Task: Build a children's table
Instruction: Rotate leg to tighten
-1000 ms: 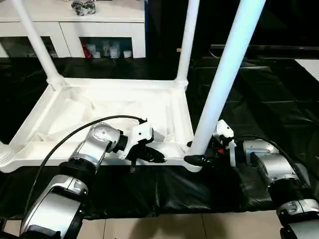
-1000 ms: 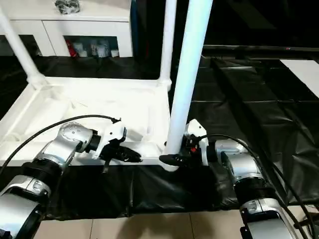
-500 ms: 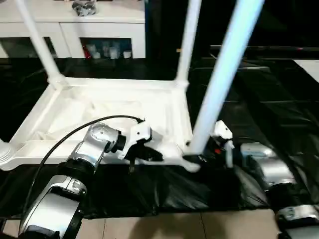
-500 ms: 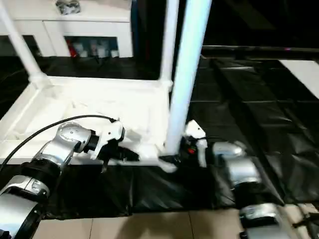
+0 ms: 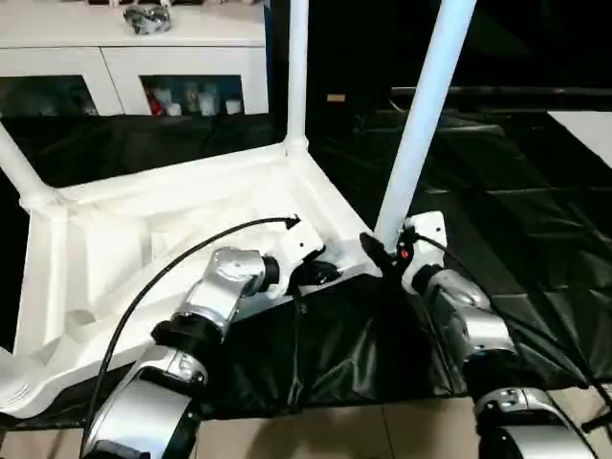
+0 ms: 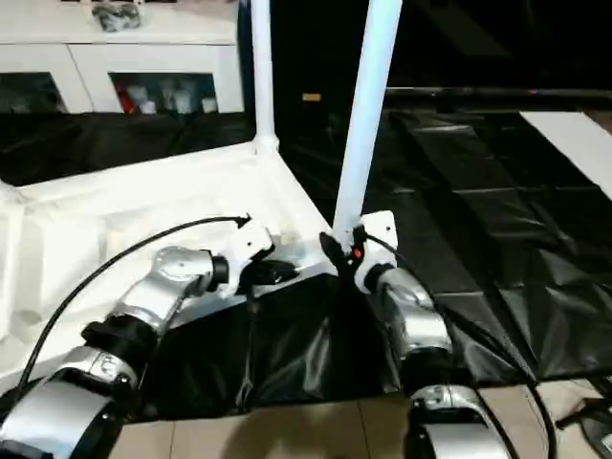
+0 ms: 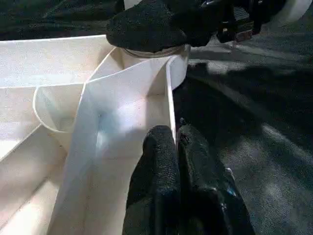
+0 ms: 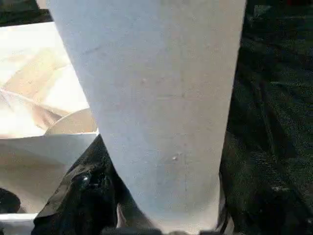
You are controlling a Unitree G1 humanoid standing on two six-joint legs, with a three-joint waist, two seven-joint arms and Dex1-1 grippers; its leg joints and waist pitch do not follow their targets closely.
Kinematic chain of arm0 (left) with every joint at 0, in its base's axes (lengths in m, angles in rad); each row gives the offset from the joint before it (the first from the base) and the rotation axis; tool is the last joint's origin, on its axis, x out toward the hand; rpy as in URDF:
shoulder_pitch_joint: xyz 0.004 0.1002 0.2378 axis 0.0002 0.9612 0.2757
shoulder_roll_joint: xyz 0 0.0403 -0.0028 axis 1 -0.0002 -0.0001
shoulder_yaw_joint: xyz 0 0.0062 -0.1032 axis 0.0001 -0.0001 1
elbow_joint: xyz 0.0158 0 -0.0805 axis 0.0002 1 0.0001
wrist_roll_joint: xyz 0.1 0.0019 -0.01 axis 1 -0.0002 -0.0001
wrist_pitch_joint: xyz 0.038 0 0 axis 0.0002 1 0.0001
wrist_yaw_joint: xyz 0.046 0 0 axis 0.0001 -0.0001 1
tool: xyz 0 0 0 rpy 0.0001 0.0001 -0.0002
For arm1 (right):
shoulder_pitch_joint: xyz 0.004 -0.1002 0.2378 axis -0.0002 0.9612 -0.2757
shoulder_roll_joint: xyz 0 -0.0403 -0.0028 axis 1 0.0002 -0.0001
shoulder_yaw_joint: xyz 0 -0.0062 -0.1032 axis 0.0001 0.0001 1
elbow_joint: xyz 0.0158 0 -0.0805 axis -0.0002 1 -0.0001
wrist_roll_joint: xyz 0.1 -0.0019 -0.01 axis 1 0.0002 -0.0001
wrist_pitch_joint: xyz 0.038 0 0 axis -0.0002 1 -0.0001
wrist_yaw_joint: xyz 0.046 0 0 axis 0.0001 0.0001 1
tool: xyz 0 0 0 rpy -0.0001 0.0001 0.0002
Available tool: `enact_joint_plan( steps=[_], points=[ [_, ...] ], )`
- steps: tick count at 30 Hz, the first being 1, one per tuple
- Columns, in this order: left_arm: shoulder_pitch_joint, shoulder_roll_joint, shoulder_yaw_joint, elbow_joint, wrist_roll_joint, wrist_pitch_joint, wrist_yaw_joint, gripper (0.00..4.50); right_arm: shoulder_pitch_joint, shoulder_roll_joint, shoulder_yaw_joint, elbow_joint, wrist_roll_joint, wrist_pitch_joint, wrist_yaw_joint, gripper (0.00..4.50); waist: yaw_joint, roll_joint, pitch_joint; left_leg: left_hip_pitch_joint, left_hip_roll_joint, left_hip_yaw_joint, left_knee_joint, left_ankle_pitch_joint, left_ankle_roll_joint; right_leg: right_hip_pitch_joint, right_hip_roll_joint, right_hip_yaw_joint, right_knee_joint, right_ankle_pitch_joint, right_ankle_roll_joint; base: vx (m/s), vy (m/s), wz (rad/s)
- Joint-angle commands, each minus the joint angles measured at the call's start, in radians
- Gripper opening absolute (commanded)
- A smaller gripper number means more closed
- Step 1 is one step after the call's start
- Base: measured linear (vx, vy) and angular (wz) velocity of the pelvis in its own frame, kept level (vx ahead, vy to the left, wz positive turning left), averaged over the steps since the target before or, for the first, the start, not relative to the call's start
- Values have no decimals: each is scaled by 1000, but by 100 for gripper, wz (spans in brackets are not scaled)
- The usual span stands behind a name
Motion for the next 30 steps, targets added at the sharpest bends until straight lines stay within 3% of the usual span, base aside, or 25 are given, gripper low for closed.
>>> enact_joint_plan(
  steps=[1, 6, 7, 11, 12, 13, 16, 20, 22, 23, 24, 26, 28, 30],
  points=[
    [-2, -85, -59, 9, -9, -25, -4, 0, -1, 69, 82, 50, -44, 17, 25, 318, -4, -7, -39, -6, 11, 4, -70, -323, 57, 34, -36, 28, -87, -422, -159, 0, 0, 0],
    [-11, -38, -58, 24, 13, -62, -12, 0, -12, 6, 66, 63, -47, -27, 50, 362, -1, -9, -40, -3, 14, 4, -69, -326, 58, 33, -36, 29, -85, -403, -165, 0, 0, 0],
    [-13, -32, -56, 28, 13, -67, -13, 0, -6, -12, 72, 46, -49, -26, 77, 366, -1, -19, -40, -4, 14, 7, -68, -315, 66, 33, -34, 31, -83, -371, -174, 0, 0, 0],
    [-18, -19, -52, 32, 11, -73, -15, 0, 25, -65, 91, -30, -33, -14, 188, 375, 4, -21, -39, -9, 15, 8, -67, -283, 84, 38, -37, 31, -77, -344, -184, 0, 0, 0],
    [-18, -19, -52, 32, 11, -73, -15, 0, 25, -65, 91, -30, -33, -14, 188, 375, 11, -20, -41, -8, 16, 9, -65, -270, 90, 40, -37, 32, -76, -338, -179, 0, 0, 0],
    [-19, -10, -49, 33, 10, -82, -17, 0, 66, -138, 99, -119, 7, 0, 327, 375, 18, -28, -41, -9, 15, 10, -63, -254, 103, 44, -37, 32, -76, -329, -174, 0, 0, 0],
    [-17, -4, -47, 32, 7, -92, -25, 0, 105, -223, 100, -201, 47, 17, 457, 375, 31, -30, -43, -15, 18, 10, -60, -213, 131, 48, -38, 31, -69, -280, -176, 0, 0, 0],
    [-11, 9, -53, 27, 7, -108, -65, 0, 150, -348, 91, -262, 82, 43, 625, 375, 34, -26, -43, -12, 18, 12, -55, -199, 142, 47, -38, 30, -68, -255, -202, 0, 0, 0],
    [-12, 15, -56, 30, 5, -117, -78, 0, 154, -373, 94, -259, 78, 36, 646, 375, 33, -29, -42, -16, 18, 10, -55, -200, 144, 49, -38, 27, -69, -267, -203, 0, 0, 0],
    [-13, 17, -57, 31, 5, -121, -82, 0, 156, -381, 93, -259, 77, 36, 651, 375, 33, -22, -42, -15, 17, 10, -56, -204, 140, 48, -39, 27, -70, -277, -203, 0, 0, 0],
    [-14, 20, -59, 33, 5, -126, -89, 0, 159, -392, 91, -259, 77, 37, 659, 375, 29, -27, -42, -15, 17, 10, -55, -214, 134, 47, -38, 26, -72, -294, -200, 0, 0, 0],
    [-15, 26, -64, 35, 5, -141, -102, 0, 164, -408, 92, -262, 74, 36, 669, 375, 30, -29, -42, -15, 17, 10, -55, -214, 128, 47, -38, 26, -73, -309, -196, 0, 0, 0],
    [-16, 38, -72, 39, 5, -164, -120, 0, 183, -436, 99, -280, 66, 32, 683, 375, 32, -20, -44, -13, 17, 8, -55, -203, 128, 48, -37, 26, -71, -286, -199, 0, 0, 0],
    [-17, 42, -76, 42, 5, -173, -125, 0, 193, -445, 101, -293, 66, 35, 687, 375, 35, -21, -45, -12, 18, 10, -53, -191, 131, 50, -36, 28, -68, -248, -210, 0, 0, 0]
  ],
)
